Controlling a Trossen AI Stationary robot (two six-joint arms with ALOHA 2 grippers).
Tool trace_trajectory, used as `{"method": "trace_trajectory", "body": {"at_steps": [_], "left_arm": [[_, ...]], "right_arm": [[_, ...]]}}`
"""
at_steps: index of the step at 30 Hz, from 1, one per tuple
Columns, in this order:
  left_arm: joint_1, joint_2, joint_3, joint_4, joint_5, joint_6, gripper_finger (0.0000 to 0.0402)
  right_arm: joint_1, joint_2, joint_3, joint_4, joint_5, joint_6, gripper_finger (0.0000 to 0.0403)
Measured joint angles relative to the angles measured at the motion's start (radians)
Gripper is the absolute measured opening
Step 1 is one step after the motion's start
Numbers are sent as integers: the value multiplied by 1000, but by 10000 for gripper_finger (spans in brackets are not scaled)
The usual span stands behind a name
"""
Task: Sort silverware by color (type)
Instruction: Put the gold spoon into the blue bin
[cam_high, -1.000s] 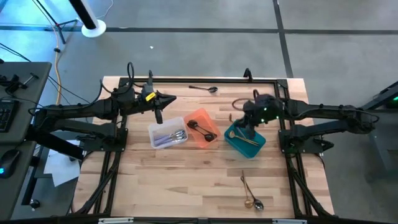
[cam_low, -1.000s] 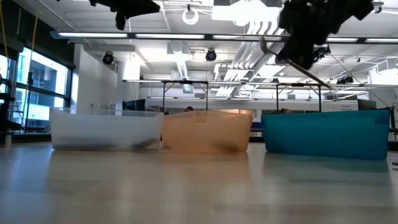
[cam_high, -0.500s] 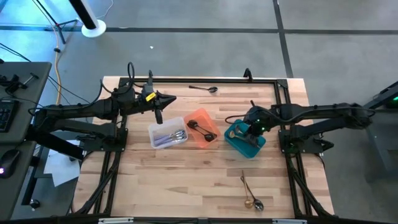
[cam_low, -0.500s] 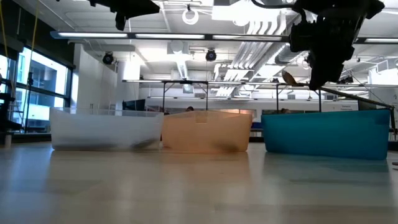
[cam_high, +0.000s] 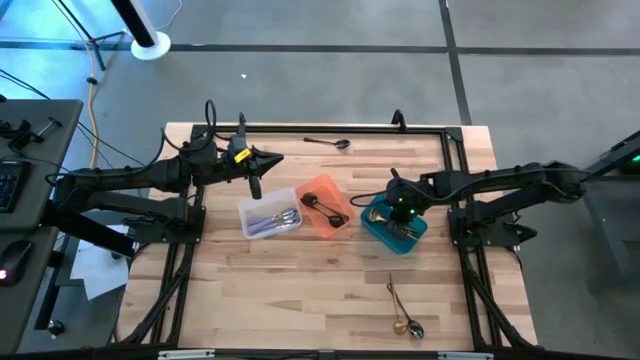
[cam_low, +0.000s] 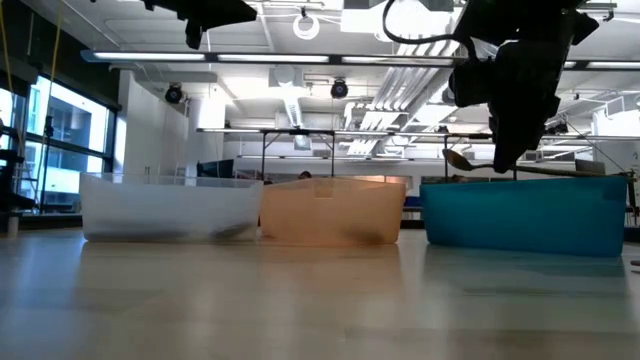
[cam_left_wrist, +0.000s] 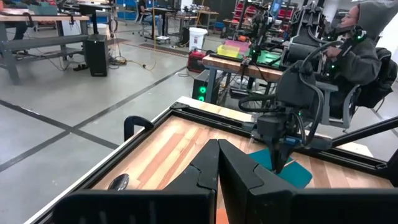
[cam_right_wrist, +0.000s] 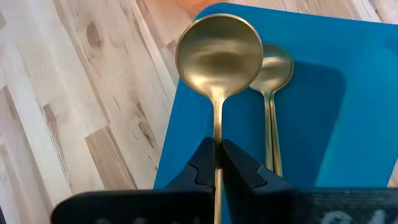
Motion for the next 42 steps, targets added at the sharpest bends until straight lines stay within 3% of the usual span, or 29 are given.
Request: {"method": "trace_trajectory", "body": {"at_steps": [4, 15, 35, 42], "left_arm": [[0, 0, 0, 0, 0, 0, 0], [0, 0, 0, 0, 0, 0, 0], [0, 0, 0, 0, 0, 0, 0], [0, 0, 0, 0, 0, 0, 0]], "right_arm": [[0, -2, 9, -21, -12, -23, 0], [0, 3, 131, -225, 30, -313, 0], [0, 187, 131, -121, 12, -386, 0], [0, 230, 131, -137, 12, -477, 0]]}}
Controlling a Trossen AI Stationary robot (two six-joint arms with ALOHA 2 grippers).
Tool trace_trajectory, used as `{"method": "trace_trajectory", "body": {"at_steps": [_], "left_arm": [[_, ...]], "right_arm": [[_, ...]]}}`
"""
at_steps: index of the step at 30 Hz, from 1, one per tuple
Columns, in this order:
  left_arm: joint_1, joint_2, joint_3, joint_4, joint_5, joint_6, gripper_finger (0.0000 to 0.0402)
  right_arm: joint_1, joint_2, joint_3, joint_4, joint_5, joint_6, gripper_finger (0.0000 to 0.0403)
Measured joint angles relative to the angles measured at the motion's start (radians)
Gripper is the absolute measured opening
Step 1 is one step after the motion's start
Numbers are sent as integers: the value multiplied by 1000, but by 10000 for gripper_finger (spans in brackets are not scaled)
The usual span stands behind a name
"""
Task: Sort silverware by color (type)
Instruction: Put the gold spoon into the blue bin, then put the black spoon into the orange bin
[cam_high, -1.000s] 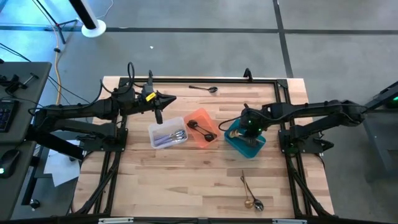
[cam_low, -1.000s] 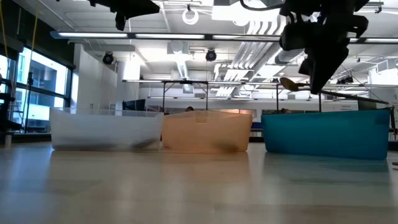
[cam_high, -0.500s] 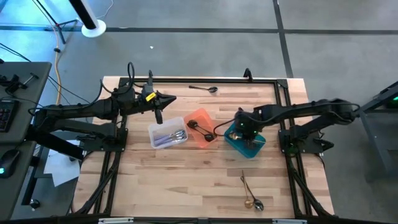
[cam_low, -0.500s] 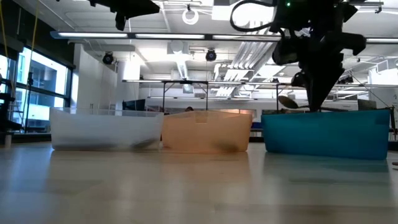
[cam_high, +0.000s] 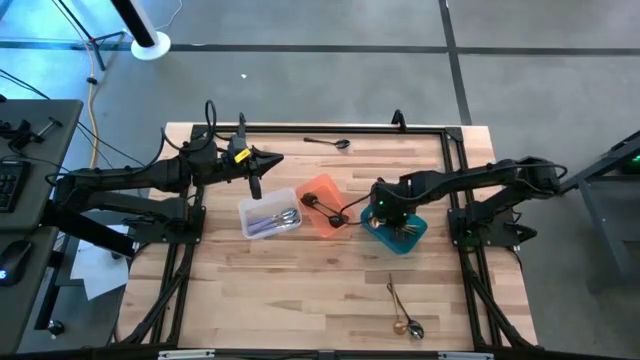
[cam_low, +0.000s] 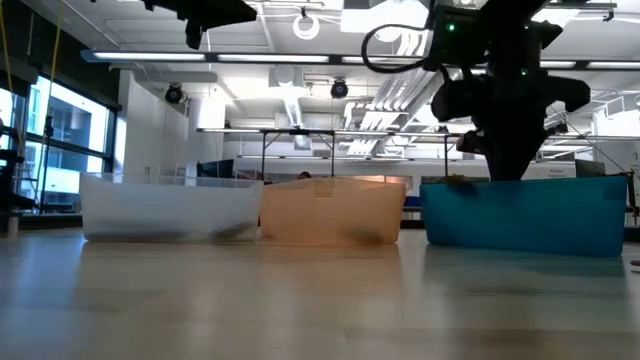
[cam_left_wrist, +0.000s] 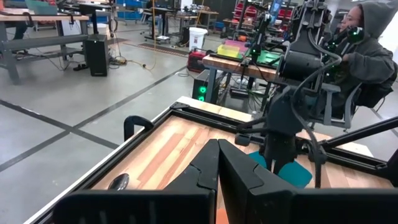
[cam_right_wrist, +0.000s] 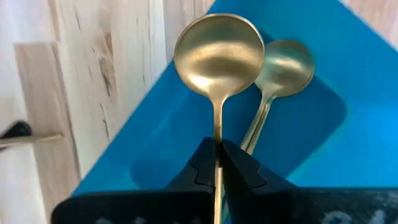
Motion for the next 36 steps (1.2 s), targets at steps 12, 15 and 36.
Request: {"method": "trace_trajectory", "body": {"at_steps": [12, 15, 36], "left_arm": [[0, 0, 0, 0, 0, 0, 0], [0, 0, 0, 0, 0, 0, 0], [0, 0, 0, 0, 0, 0, 0]], "right_arm": [[0, 124, 0, -11, 0, -12, 0], [0, 154, 0, -12, 0, -11, 0], [0, 185, 0, 11, -5, 11, 39]]}}
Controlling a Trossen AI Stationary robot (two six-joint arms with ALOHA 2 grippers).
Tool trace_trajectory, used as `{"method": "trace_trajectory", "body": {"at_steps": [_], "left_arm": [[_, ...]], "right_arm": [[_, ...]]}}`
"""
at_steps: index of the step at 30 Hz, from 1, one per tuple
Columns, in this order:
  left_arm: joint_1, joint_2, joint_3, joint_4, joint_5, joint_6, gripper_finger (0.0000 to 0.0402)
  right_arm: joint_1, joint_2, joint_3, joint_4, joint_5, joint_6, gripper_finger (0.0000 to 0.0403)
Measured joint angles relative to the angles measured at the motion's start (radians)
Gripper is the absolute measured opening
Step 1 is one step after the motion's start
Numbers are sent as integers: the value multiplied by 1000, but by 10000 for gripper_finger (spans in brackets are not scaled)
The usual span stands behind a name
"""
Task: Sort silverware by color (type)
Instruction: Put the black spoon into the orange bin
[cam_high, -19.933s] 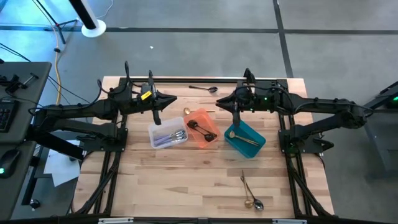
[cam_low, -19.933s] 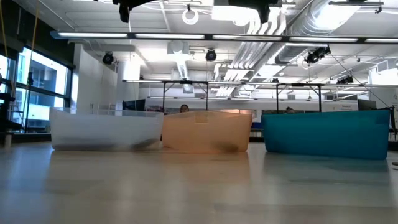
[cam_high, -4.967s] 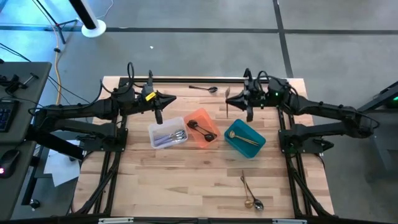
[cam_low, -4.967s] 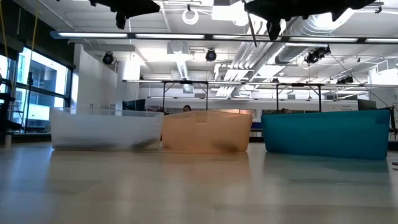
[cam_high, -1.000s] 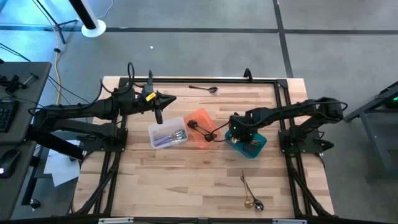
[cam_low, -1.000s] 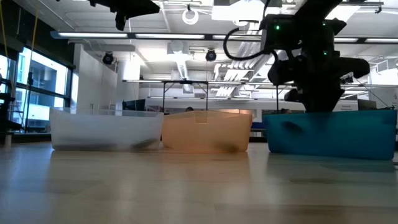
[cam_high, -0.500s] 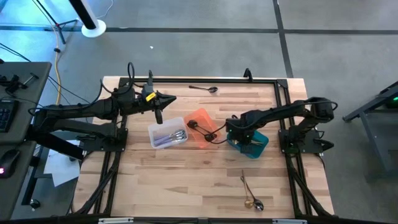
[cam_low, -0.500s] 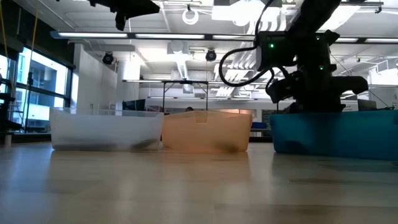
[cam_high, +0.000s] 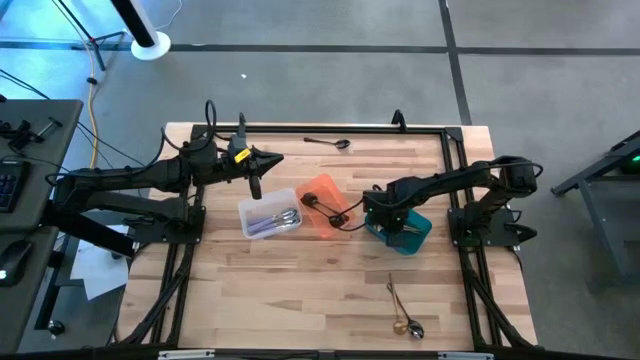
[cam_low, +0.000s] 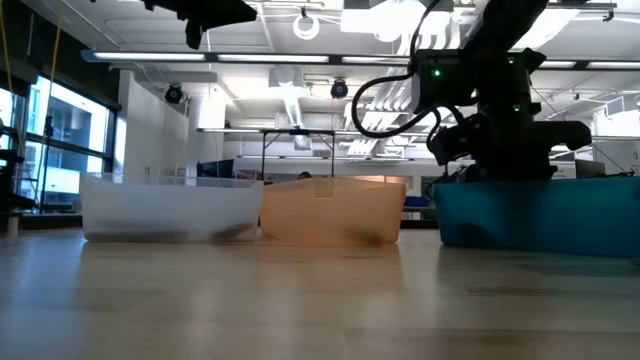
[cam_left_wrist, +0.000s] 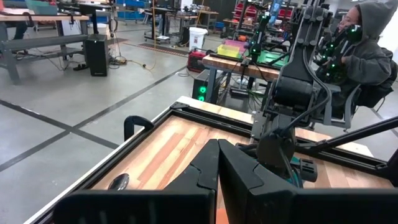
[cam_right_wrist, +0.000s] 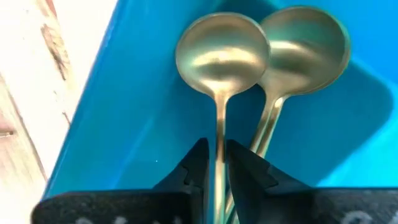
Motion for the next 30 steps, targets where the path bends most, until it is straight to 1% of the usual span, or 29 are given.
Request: {"method": "trace_trajectory", "body": {"at_steps": [4, 11, 15, 20, 23, 27, 30], "left_arm": [[0, 0, 0, 0, 0, 0, 0], [0, 0, 0, 0, 0, 0, 0], [0, 0, 0, 0, 0, 0, 0], [0, 0, 0, 0, 0, 0, 0], [0, 0, 0, 0, 0, 0, 0], [0, 0, 0, 0, 0, 0, 0], [0, 0, 0, 0, 0, 0, 0]], "right_arm": [[0, 0, 0, -1, -15, 0, 56], [0, 0, 0, -43, -18, 3, 115], [0, 0, 0, -55, -22, 18, 136], [0, -2, 0, -64, -32, 18, 140], [0, -24, 0, -70, -31, 1, 139], [0, -83, 0, -72, -29, -13, 139], [0, -153, 0, -108, -32, -16, 139]]}}
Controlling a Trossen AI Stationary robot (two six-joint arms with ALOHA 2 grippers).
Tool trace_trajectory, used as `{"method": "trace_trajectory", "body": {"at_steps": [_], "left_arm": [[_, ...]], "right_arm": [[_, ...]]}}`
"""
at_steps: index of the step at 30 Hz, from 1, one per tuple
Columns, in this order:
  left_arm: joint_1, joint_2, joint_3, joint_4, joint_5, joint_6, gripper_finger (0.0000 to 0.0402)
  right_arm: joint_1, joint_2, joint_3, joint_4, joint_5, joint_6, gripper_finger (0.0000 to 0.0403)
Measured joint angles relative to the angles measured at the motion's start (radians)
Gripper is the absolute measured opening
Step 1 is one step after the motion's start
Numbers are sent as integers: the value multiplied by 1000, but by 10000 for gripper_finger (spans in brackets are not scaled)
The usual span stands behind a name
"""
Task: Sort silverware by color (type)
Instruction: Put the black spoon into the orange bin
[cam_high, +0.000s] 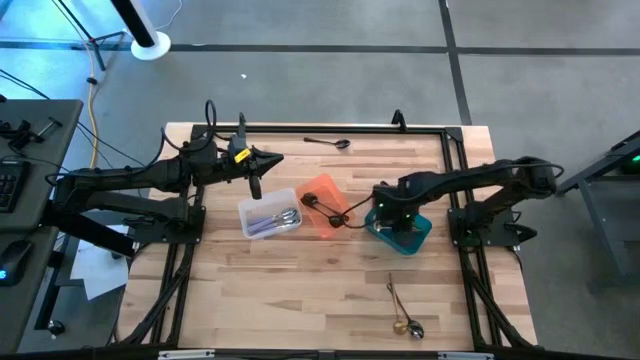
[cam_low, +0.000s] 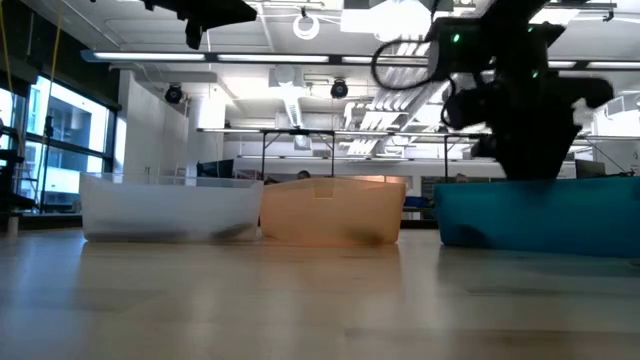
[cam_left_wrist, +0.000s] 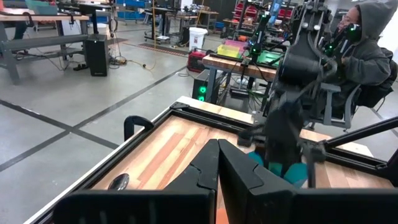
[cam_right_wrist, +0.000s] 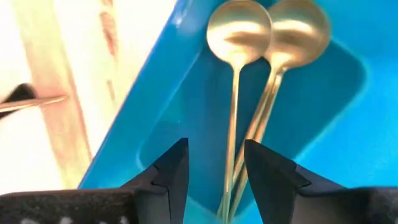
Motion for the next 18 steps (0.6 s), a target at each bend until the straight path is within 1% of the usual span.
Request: {"method": "trace_trajectory", "body": {"at_steps": [4, 8, 10, 13, 15, 18], "left_arm": [[0, 0, 0, 0, 0, 0, 0], [0, 0, 0, 0, 0, 0, 0], [0, 0, 0, 0, 0, 0, 0], [0, 0, 0, 0, 0, 0, 0], [0, 0, 0, 0, 0, 0, 0], [0, 0, 0, 1, 0, 0, 0]], "right_arm": [[0, -126, 0, -49, -1, 19, 139], [0, -274, 0, -13, 0, 87, 139], [0, -341, 0, 54, 17, 136, 139], [0, -425, 0, 213, 82, 211, 139], [0, -465, 0, 334, 130, 244, 139], [0, -499, 0, 527, 189, 249, 139]]}}
